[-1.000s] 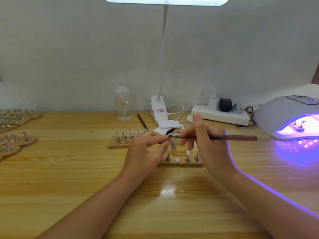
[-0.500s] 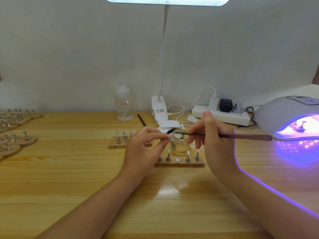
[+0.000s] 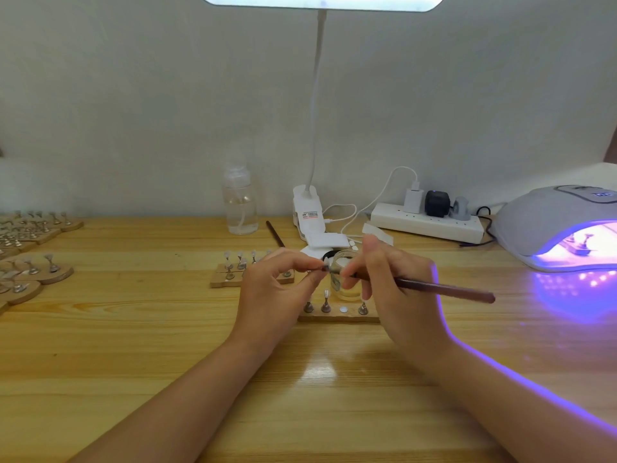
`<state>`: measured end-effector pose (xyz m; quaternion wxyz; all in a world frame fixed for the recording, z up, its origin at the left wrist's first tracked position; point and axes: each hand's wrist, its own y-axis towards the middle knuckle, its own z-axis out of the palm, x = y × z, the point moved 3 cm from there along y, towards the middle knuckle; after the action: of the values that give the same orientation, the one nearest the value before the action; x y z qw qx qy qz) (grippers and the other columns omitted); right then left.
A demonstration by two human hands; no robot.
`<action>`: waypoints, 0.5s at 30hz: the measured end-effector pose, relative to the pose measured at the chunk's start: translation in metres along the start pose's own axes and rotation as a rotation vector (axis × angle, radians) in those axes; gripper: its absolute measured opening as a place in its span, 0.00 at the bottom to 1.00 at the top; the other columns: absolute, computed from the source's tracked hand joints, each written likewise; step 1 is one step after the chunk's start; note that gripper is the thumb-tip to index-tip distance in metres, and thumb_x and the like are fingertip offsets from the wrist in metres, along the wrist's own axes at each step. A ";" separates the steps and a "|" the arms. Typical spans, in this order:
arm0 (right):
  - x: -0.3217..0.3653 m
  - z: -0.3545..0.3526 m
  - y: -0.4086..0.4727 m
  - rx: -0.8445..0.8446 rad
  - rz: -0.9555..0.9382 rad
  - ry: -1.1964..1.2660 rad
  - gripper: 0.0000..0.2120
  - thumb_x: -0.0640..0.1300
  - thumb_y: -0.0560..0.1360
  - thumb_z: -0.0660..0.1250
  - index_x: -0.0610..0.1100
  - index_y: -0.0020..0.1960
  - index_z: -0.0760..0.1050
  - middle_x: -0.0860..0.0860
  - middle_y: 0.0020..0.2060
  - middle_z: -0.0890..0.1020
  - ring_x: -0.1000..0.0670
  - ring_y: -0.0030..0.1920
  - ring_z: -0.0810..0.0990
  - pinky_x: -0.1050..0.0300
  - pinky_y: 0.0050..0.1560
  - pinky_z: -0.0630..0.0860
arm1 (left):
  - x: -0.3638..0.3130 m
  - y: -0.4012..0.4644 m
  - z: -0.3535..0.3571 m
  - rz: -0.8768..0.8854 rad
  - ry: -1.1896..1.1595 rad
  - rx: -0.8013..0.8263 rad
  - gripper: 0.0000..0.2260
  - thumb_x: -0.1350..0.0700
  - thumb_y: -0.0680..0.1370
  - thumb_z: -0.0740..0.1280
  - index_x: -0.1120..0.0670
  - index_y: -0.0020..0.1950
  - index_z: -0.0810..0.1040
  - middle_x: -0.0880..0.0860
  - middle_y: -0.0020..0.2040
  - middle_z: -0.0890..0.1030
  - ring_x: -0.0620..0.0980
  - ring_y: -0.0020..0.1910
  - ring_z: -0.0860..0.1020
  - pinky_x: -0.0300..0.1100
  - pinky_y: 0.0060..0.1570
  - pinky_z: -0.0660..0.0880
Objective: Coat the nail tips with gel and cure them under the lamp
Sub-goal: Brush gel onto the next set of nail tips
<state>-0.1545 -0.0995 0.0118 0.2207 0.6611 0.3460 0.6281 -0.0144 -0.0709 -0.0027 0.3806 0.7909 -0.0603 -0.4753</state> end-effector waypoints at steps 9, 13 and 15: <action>-0.002 -0.002 0.001 -0.001 0.024 0.021 0.19 0.51 0.76 0.58 0.46 0.32 0.78 0.51 0.24 0.78 0.60 0.26 0.75 0.72 0.32 0.69 | 0.001 0.000 0.000 -0.020 -0.006 0.014 0.13 0.63 0.67 0.74 0.43 0.37 0.79 0.43 0.35 0.80 0.42 0.38 0.77 0.31 0.43 0.72; -0.002 -0.004 0.002 -0.048 0.045 0.054 0.19 0.48 0.77 0.58 0.47 0.31 0.77 0.50 0.23 0.78 0.60 0.25 0.74 0.72 0.30 0.69 | 0.001 0.000 0.001 -0.040 -0.005 0.024 0.12 0.63 0.67 0.74 0.44 0.37 0.79 0.42 0.34 0.79 0.41 0.36 0.76 0.32 0.42 0.72; -0.003 -0.003 0.002 -0.031 0.056 0.003 0.18 0.49 0.78 0.57 0.49 0.33 0.78 0.54 0.24 0.78 0.61 0.26 0.75 0.70 0.32 0.71 | 0.001 0.000 0.001 -0.049 -0.005 0.027 0.11 0.63 0.67 0.74 0.45 0.37 0.80 0.42 0.34 0.79 0.42 0.35 0.75 0.32 0.42 0.72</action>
<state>-0.1565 -0.1035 0.0120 0.2127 0.6659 0.3179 0.6405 -0.0145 -0.0716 -0.0033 0.3580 0.7960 -0.0485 -0.4857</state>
